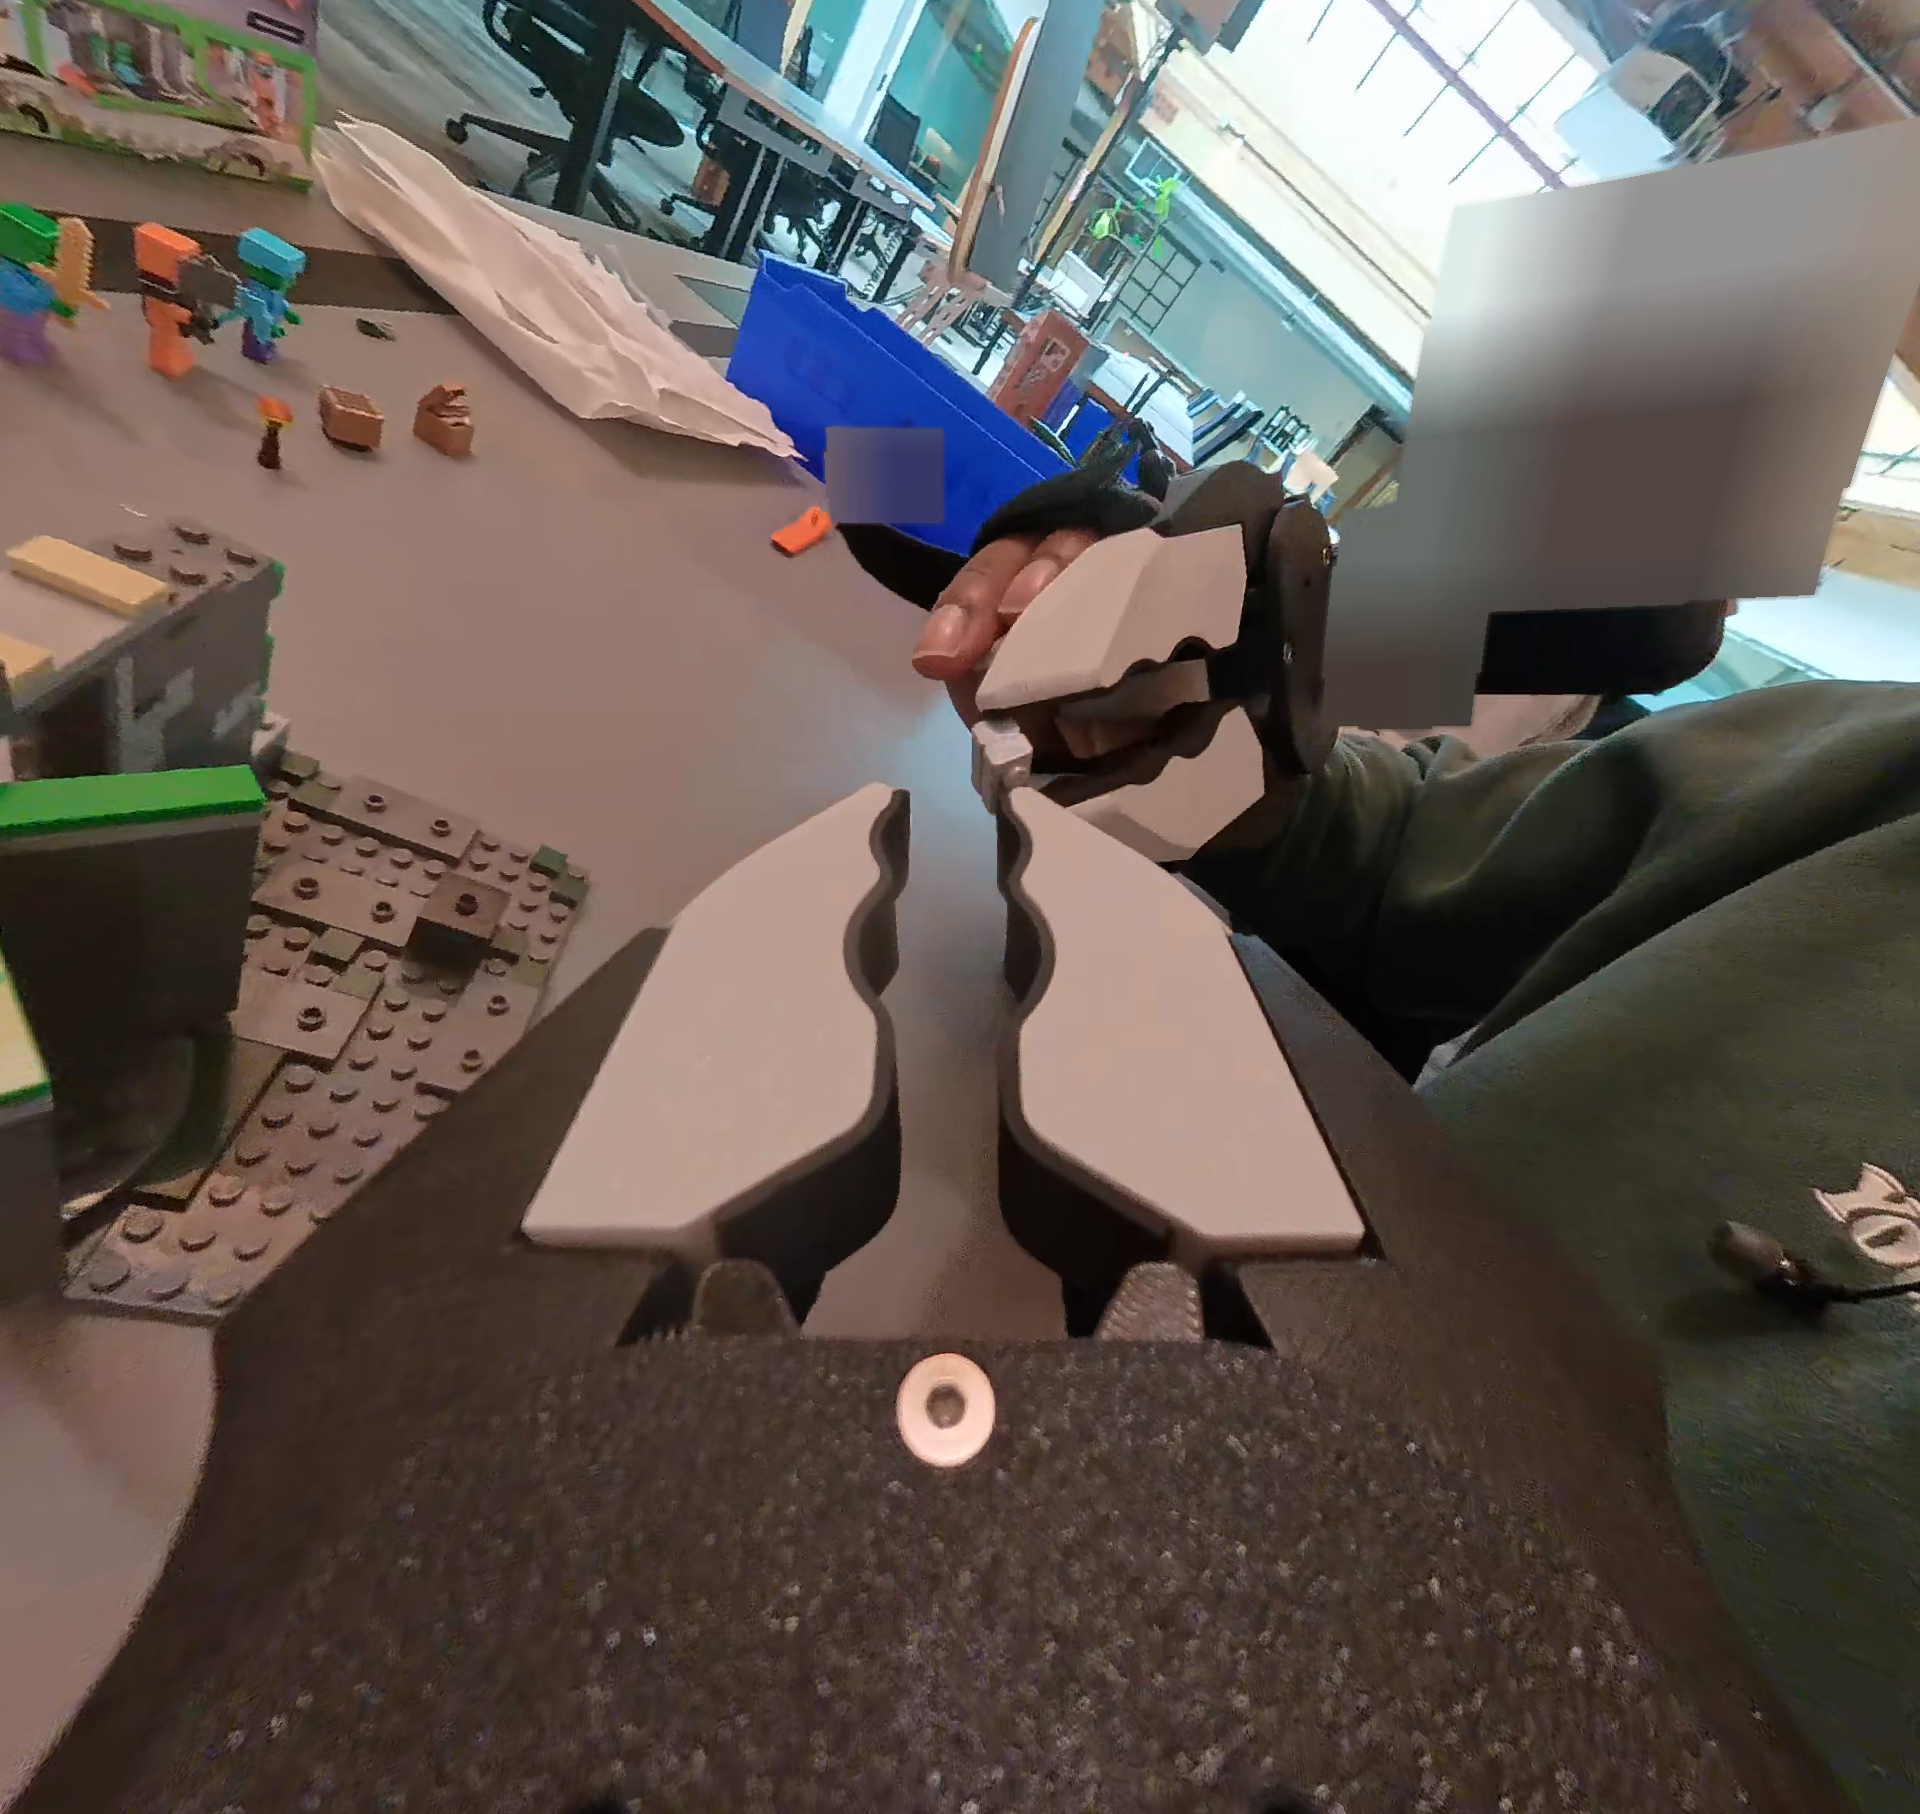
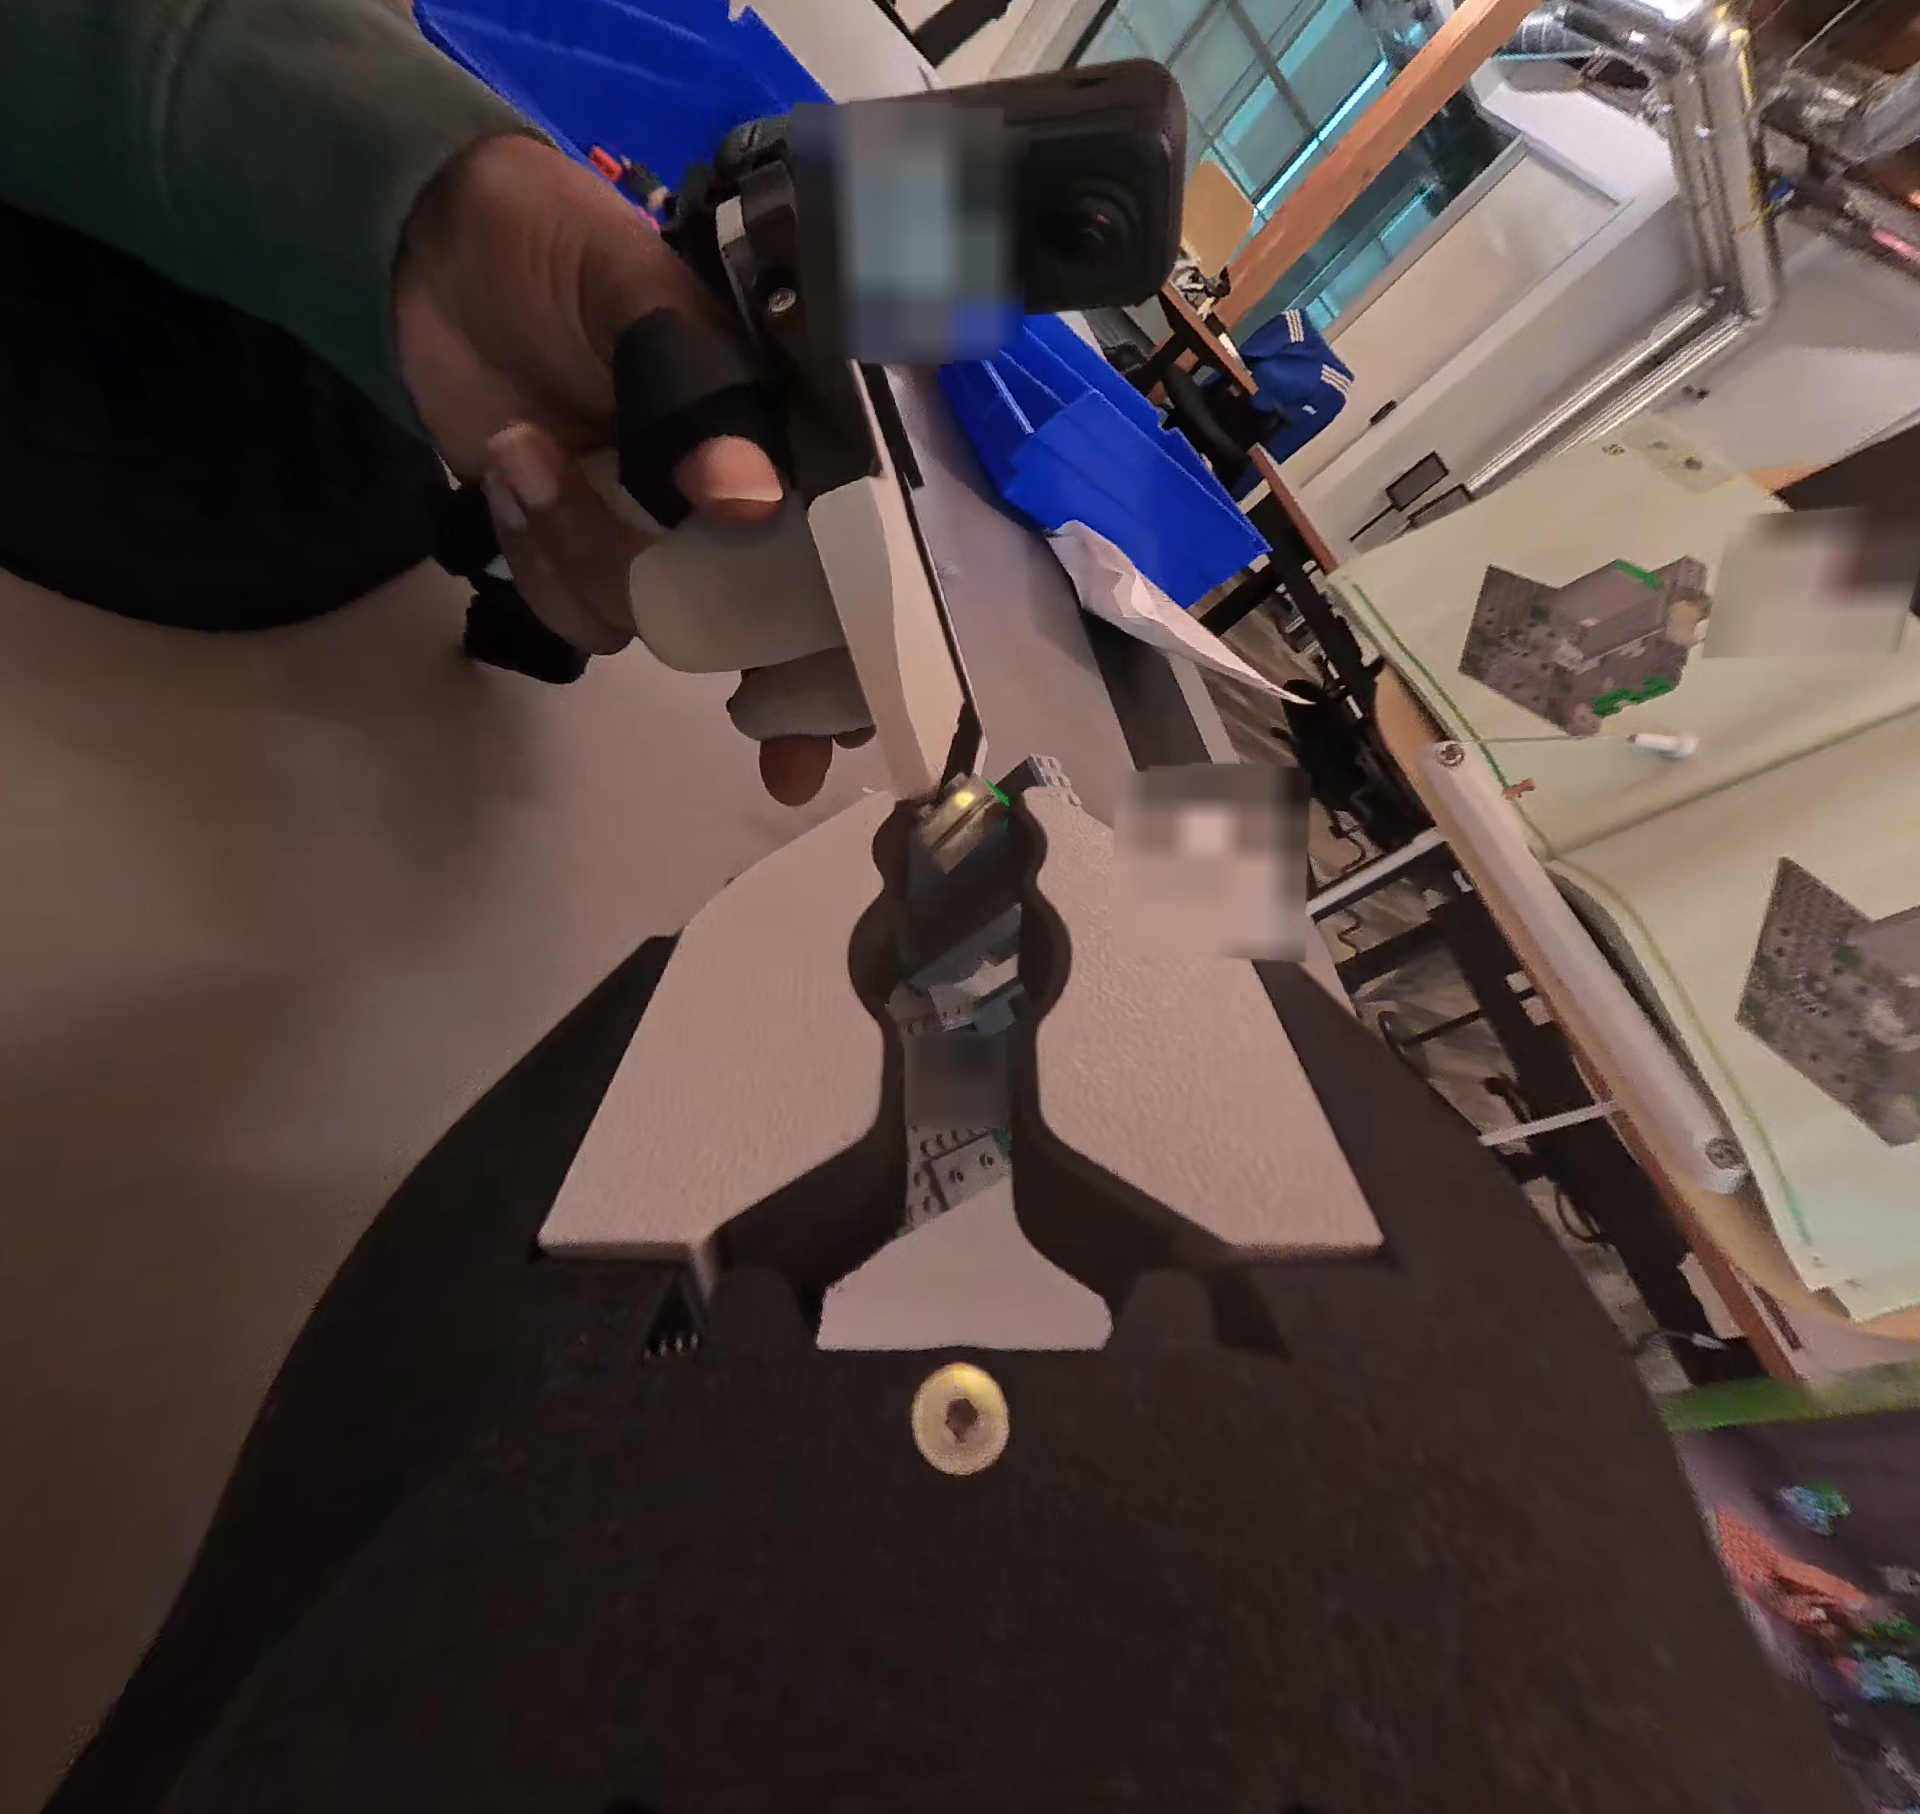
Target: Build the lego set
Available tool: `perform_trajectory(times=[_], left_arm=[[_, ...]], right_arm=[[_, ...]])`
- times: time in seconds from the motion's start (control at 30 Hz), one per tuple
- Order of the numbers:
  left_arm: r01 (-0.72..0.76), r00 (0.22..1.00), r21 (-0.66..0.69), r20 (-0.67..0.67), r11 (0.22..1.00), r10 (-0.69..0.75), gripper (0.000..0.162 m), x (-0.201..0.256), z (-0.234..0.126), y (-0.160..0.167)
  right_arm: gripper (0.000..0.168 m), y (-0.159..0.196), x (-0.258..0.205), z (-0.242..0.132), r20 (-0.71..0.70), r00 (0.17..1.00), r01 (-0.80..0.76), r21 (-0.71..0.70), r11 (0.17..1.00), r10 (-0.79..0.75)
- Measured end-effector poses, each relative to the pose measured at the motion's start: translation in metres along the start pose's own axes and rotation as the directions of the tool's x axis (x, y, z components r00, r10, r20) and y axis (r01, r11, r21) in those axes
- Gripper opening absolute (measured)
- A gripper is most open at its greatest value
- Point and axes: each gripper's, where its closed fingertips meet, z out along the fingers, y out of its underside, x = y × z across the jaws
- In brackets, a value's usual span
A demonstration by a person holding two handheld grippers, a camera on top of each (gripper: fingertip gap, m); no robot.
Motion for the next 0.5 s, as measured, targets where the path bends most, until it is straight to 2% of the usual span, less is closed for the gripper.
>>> perform_trajectory(times=[0.17, 0.23, 0.37, 0.5], left_arm=[[0.034, 0.998, 0.008, -0.057, 0.999, -0.033, 0.019, 0.0077, -0.0003, 0.0012], [0.002, 1.0, 0.0, -0.028, 1.0, -0.002, 0.019, 0.0049, 0.0005, 0.0024], [0.009, 1.0, 0.01, -0.026, 1.0, -0.009, 0.013, 0.0042, 0.0022, 0.0024], [-0.046, 0.999, -0.025, -0.001, 0.999, 0.046, 0.008, 0.0025, 0.0015, 0.0064]], right_arm=[[0.017, 0.0047, -0.0014, 0.0024, -0.019, 0.997, 0.073, -0.03, 0.997, -0.074], [0.017, 0.0042, -0.0024, 0.0033, -0.018, 0.997, 0.077, -0.025, 0.997, -0.077], [0.017, 0.002, -0.006, 0.0063, -0.024, 0.992, 0.126, -0.033, 0.991, -0.127], [0.017, 0.0041, -0.0093, 0.0082, -0.026, 0.99, 0.139, -0.047, 0.989, -0.141]])
